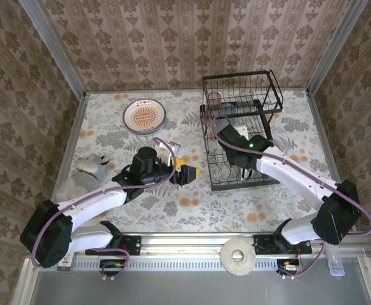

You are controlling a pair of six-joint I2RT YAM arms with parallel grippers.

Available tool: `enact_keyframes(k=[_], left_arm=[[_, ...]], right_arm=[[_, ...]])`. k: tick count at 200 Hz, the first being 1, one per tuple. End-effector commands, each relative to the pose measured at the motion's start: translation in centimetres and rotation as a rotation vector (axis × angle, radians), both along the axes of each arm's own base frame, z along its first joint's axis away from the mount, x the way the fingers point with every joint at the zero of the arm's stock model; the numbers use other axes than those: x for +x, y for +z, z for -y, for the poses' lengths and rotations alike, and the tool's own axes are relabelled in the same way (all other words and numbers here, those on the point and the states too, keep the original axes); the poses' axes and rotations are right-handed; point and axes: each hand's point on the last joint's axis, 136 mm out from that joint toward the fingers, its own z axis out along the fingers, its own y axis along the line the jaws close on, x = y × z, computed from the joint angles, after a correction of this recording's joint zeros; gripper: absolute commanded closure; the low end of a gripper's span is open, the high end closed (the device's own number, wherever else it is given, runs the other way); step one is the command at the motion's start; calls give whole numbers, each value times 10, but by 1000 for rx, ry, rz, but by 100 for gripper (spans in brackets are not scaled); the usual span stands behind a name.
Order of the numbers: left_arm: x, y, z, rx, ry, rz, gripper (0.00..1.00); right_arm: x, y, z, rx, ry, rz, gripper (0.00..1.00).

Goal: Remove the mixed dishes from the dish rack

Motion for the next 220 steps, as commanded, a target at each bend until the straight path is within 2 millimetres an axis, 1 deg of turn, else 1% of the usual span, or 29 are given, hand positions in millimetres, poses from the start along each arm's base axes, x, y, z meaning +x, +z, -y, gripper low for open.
enact_keyframes(k=[1, 9, 22, 24, 27, 43, 47, 61, 67, 68, 71, 82, 91, 111, 115, 129, 140, 147, 166, 168, 169, 177, 191, 194, 196, 200, 215, 220], left_arm=[[7, 12, 2, -6, 2, 35, 0], [7, 12, 2, -6, 3, 35, 0], [8, 12, 2, -5, 2, 34, 0], [8, 12, 2, -6, 2, 35, 0], [8, 12, 3, -7, 1, 35, 0], [7, 12, 4, -8, -4, 29, 0], [7, 12, 4, -9, -5, 30, 0], [7, 13, 5, -12, -11, 26, 0], [6, 14, 6, -15, -14, 26, 0], [6, 15, 6, -16, -14, 26, 0], [6, 15, 6, -17, -16, 26, 0], [6, 18, 7, -23, -22, 27, 0], [5, 21, 9, -30, -28, 28, 0], [3, 27, 13, -47, -48, 29, 0], [3, 29, 14, -51, -52, 30, 0], [1, 34, 19, -66, -70, 28, 0], [-1, 39, 25, -79, -94, 27, 0], [-1, 42, 29, -87, -111, 23, 1], [-5, 50, 45, -113, -162, 14, 2], [-5, 51, 47, -117, -167, 14, 2], [-5, 52, 48, -118, -170, 14, 2], [-7, 54, 56, -129, -193, 6, 3], [-8, 58, 72, -151, -233, -17, 6], [-8, 61, 75, -161, -239, -16, 7], [-7, 60, 78, -161, -240, -22, 7], [-10, 63, 83, -175, -269, -33, 8], [-9, 65, 100, -209, -297, -64, 10], [-7, 66, 105, -221, -302, -75, 11]], right_arm=[[18, 22, -36, 245, -3, 82, 84], [17, 22, -37, 251, 2, 79, 77], [17, 22, -40, 264, 10, 72, 71], [18, 15, -42, 254, 10, 53, 70], [18, 14, -42, 253, 11, 48, 66], [18, 15, -45, 264, 21, 48, 57], [18, 17, -45, 269, 24, 51, 53], [18, 19, -49, 288, 42, 52, 44], [18, 20, -51, 298, 47, 49, 38], [17, 26, -50, 309, 50, 62, 38], [16, 31, -51, 323, 57, 71, 36], [15, 37, -55, 352, 76, 74, 31], [14, 42, -55, 374, 79, 74, 24], [12, 54, -52, 428, 88, 83, 19], [11, 56, -50, 440, 87, 86, 16], [8, 64, -44, 490, 87, 91, 14], [7, 70, -33, 507, 67, 105, 13], [6, 72, -21, 504, 37, 119, 11], [5, 75, 20, 515, -76, 164, 10], [3, 74, 21, 517, -79, 166, 10], [4, 76, 26, 519, -92, 174, 10], [2, 76, 46, 522, -147, 204, 10], [-2, 70, 80, 557, -256, 244, 10], [-3, 67, 86, 571, -279, 248, 9], [-3, 66, 89, 582, -288, 251, 8], [-4, 63, 98, 605, -324, 261, 7], [-7, 54, 122, 693, -408, 308, 4], [-8, 51, 129, 712, -435, 332, 1]])
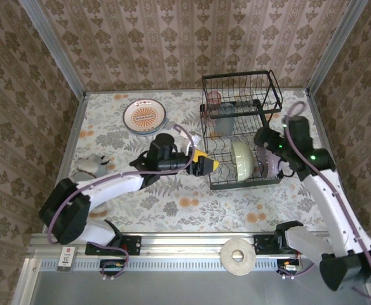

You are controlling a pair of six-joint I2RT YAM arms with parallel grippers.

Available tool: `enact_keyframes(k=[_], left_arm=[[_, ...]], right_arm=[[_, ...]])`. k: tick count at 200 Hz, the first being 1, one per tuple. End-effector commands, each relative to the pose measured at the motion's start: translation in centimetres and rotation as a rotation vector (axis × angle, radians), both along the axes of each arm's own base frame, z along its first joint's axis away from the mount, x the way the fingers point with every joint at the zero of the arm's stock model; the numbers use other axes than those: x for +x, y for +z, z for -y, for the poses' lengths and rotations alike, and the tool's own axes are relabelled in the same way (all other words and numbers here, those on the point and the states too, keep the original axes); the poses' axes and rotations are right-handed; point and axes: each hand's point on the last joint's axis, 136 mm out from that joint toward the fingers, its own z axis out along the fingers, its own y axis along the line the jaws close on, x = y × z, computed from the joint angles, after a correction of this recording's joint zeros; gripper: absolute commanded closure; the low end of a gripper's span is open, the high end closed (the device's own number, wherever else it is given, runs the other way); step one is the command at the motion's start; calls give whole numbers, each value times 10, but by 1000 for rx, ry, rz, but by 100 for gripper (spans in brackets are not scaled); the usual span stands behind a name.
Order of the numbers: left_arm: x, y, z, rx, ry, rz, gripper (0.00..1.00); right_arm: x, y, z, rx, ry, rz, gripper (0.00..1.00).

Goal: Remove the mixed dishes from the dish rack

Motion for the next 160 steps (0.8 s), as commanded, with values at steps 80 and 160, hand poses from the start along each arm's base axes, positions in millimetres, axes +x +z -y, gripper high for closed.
enact_keyframes(k=[80, 160], left_arm=[[19, 10, 82, -199, -179, -215, 22], [27, -5, 96, -236, -189, -315, 39]], right_arm=[[15, -92, 74, 477, -233, 186, 0], [35, -128, 65, 567, -170, 186, 0]])
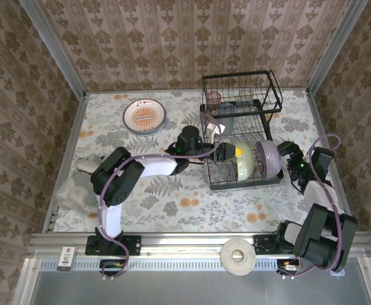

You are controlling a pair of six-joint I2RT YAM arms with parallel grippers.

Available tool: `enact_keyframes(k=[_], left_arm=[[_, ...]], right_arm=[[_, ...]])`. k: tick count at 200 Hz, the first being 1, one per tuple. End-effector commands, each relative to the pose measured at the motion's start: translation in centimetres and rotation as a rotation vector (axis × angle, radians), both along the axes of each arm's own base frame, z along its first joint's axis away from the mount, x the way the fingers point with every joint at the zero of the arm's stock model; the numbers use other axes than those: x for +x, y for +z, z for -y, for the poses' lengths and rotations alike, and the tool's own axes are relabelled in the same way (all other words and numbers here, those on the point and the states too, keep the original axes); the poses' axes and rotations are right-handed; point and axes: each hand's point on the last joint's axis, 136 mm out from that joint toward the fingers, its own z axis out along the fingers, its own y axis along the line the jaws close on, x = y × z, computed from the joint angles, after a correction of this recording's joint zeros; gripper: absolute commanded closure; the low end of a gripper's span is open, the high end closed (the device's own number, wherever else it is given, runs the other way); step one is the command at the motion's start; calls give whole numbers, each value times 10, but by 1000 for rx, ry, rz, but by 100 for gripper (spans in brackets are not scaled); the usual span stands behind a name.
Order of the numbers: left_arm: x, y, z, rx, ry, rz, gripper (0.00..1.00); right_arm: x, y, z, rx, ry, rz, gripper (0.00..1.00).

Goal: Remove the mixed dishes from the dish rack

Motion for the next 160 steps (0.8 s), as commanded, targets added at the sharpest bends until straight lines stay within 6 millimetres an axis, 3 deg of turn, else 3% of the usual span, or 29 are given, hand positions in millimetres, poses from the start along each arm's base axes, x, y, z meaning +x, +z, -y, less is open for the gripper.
enact_keyframes(k=[1, 61, 101, 160], left_arm=[[-2, 15, 7, -59, -31, -5, 39], [0, 7, 8, -62, -34, -61, 52], [10, -3, -7, -38, 2, -106, 57], [15, -15, -9, 4, -2, -149, 68]], right_arm=[[10, 9, -8, 6, 43, 75, 0], [15, -8, -42, 25, 130, 47, 0], [15, -13, -62, 47, 185, 50, 0], [10, 2, -60, -7, 180, 57, 0]])
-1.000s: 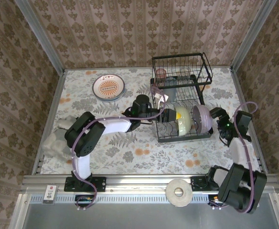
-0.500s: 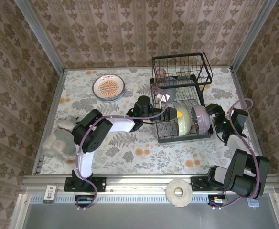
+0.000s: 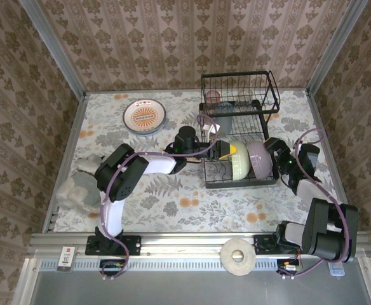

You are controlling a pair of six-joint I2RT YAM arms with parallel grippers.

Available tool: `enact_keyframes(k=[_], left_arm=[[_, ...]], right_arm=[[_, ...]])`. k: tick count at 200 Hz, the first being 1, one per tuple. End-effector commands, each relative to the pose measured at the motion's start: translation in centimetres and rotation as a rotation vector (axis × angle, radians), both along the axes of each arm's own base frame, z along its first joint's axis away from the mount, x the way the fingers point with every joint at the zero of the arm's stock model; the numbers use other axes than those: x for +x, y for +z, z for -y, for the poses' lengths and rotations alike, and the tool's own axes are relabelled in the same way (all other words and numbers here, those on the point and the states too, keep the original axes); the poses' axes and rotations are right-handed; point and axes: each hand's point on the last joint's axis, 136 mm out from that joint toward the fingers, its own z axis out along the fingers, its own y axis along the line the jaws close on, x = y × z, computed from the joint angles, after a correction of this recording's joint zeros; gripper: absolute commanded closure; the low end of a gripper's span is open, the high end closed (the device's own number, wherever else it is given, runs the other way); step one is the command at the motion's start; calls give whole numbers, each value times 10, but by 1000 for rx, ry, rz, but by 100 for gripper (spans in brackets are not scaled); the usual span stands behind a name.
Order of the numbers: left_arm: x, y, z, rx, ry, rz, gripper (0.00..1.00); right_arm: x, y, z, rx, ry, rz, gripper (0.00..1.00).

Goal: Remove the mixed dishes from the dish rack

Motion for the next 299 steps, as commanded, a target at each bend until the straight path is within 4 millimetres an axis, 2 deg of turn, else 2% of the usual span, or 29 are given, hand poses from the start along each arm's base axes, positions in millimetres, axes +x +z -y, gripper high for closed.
enact_keyframes(k=[1, 36, 60, 80, 94, 115, 157, 182, 239, 266, 299], left_arm=[[-5, 5, 1, -11, -31, -4, 68], [-3, 2, 4, -11, -37, -27, 79], [-1, 1, 7, -18, -42, -48, 87], [0, 3, 8, -29, -45, -48, 92], [1, 6, 8, -44, -51, -48, 100], [2, 10, 6, -65, -57, -49, 100], [3, 17, 0, -97, -68, -25, 100], [1, 27, 2, -150, -94, -10, 100], [-8, 43, -1, -210, -162, 71, 100], [-15, 40, 0, -211, -211, 107, 100], [-24, 24, 1, -203, -285, 157, 100]], right_arm=[[-12, -5, -11, 13, 35, -44, 0], [-10, -4, -16, 35, 59, -49, 0], [-15, -5, -10, -4, 33, -68, 0], [-21, 5, -3, -55, 1, -69, 0], [-28, 13, 6, -116, -42, -81, 0], [-37, 24, 16, -170, -90, -94, 0], [-39, 40, 12, -201, -57, -60, 0], [-41, 29, 15, -214, -62, -106, 0], [-31, 22, 3, -147, -1, -95, 0], [-33, 16, 5, -152, -11, -117, 0], [-35, 4, 11, -146, -40, -154, 0]])
